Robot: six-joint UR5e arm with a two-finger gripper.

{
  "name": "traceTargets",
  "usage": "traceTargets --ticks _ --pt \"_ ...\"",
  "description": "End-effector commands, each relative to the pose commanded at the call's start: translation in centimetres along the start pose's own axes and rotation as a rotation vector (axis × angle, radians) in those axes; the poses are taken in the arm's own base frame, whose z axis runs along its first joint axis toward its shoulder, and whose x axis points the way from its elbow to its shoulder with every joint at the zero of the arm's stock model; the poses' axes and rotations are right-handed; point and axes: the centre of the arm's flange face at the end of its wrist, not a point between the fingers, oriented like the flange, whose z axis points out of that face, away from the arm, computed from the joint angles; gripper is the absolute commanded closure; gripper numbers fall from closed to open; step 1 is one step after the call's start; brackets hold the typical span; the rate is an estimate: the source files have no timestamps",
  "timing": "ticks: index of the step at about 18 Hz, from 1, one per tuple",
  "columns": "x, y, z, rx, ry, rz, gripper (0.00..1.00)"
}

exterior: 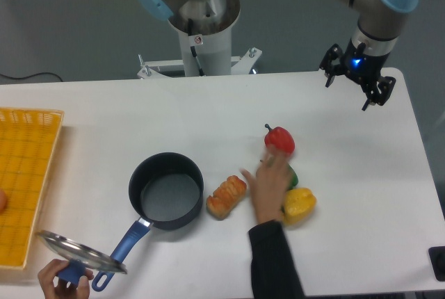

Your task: Open the lid

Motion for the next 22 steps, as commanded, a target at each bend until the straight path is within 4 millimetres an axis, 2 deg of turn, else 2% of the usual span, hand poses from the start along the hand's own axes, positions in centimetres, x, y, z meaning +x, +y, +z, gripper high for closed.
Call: traceTargets --ticks 22 --pt "-0.24 -0.24 -0.10 -0.003 -0.020 0.004 0.00"
